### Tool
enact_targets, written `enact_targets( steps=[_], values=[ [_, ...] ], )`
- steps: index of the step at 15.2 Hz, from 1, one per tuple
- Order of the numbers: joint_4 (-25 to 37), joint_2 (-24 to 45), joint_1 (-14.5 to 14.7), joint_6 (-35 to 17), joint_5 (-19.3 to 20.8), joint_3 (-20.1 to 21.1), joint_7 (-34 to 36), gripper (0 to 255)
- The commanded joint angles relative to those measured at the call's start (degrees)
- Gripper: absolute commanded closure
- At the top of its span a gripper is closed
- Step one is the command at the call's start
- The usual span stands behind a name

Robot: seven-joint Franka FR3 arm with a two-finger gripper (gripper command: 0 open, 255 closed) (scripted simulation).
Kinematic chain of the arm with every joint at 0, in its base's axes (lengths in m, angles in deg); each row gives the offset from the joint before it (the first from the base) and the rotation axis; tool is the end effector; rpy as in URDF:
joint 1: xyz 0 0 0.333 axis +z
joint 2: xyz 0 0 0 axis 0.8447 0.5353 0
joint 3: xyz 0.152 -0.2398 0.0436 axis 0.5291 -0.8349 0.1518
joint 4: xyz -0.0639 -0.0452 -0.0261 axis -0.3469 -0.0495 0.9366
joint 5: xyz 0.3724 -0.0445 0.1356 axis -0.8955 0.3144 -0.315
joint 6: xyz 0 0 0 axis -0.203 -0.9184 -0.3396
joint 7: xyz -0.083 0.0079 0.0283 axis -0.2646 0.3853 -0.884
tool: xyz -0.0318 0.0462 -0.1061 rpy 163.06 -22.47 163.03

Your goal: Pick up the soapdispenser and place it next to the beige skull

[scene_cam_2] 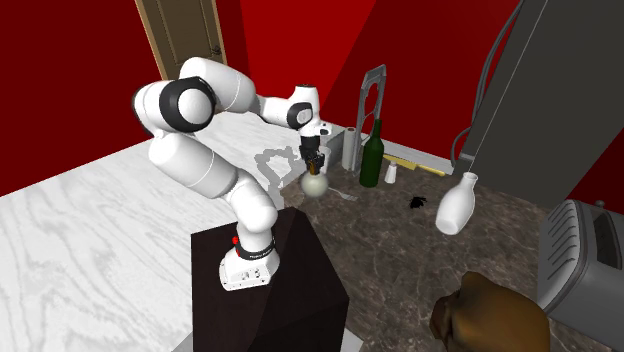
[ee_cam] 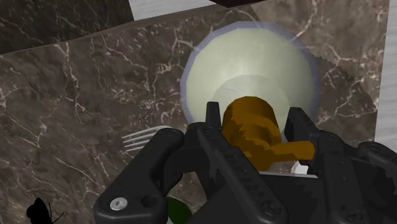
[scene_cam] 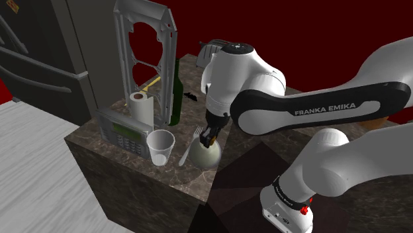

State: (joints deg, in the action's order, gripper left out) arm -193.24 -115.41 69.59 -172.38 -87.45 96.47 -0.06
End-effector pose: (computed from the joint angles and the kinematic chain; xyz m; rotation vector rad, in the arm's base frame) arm 0.3081 0.2175 0.3512 3.0054 0.4421 0.0414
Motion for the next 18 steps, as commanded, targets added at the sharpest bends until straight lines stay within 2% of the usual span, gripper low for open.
enact_targets(
  steps=[1, 18],
  values=[
    [0.9, -0.7, 0.0, 1.6, 0.1, -0.3, -0.2, 255],
    [11.3, -4.8, -0.3, 16.1, 1.5, -3.4, -1.4, 255]
  ],
)
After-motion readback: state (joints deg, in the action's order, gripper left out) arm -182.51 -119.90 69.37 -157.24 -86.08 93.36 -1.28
